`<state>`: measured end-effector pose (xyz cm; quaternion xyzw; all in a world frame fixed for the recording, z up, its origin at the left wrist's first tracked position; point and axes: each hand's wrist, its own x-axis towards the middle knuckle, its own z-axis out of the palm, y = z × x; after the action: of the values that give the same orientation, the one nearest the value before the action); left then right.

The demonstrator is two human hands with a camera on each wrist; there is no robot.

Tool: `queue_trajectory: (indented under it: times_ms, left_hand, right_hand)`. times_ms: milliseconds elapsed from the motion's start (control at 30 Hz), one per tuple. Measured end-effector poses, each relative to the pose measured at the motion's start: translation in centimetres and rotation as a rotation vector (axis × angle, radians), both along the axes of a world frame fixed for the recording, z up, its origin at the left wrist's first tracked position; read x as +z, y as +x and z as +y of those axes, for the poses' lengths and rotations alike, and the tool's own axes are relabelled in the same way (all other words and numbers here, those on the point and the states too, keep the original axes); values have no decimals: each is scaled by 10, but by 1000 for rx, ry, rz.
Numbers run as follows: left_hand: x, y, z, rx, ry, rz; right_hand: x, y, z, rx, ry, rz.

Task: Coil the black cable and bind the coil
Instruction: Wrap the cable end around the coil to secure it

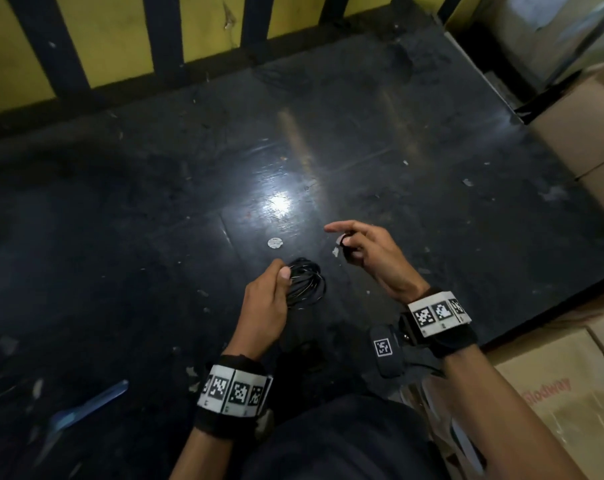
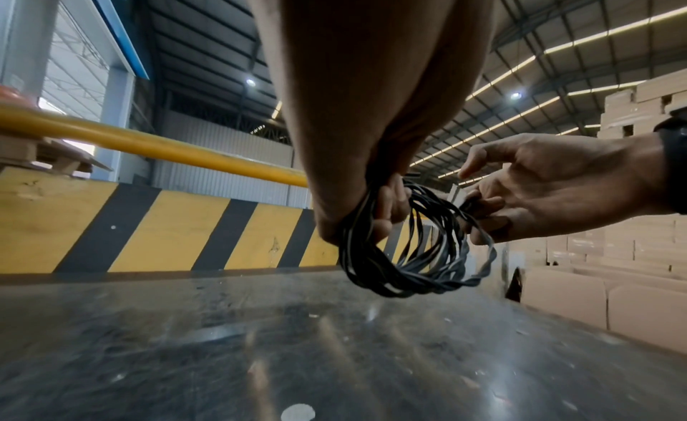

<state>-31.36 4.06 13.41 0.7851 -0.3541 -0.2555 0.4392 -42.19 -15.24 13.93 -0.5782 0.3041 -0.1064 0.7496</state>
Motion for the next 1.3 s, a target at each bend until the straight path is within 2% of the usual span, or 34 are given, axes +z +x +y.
queue_trajectory:
  times_ms: [167, 400, 500, 567, 667, 866, 1066, 1300]
  left_hand:
    - [20, -1, 12, -5, -28, -16]
    - [28, -5, 26, -60, -42, 2]
    - [29, -3, 29, -78, -44, 3]
    - [31, -2, 31, -82, -57, 22]
    - [34, -2, 33, -90, -64, 55]
    - [45, -4, 36, -199, -54, 95]
    - [56, -3, 36, -259, -57, 184]
    - [59, -5, 36, -296, -68, 214]
  right_hand:
    - [26, 10, 23, 96, -358, -1]
    - [43, 17, 44, 63, -655, -24]
    - [45, 20, 46, -5, -778, -59]
    - [46, 21, 47, -48, -778, -104]
    - [51, 20, 49, -21, -787, -179]
    - [51, 15, 53, 19, -875, -210]
    - [48, 14, 52, 64, -838, -217]
    - [48, 9, 57, 67, -675, -243]
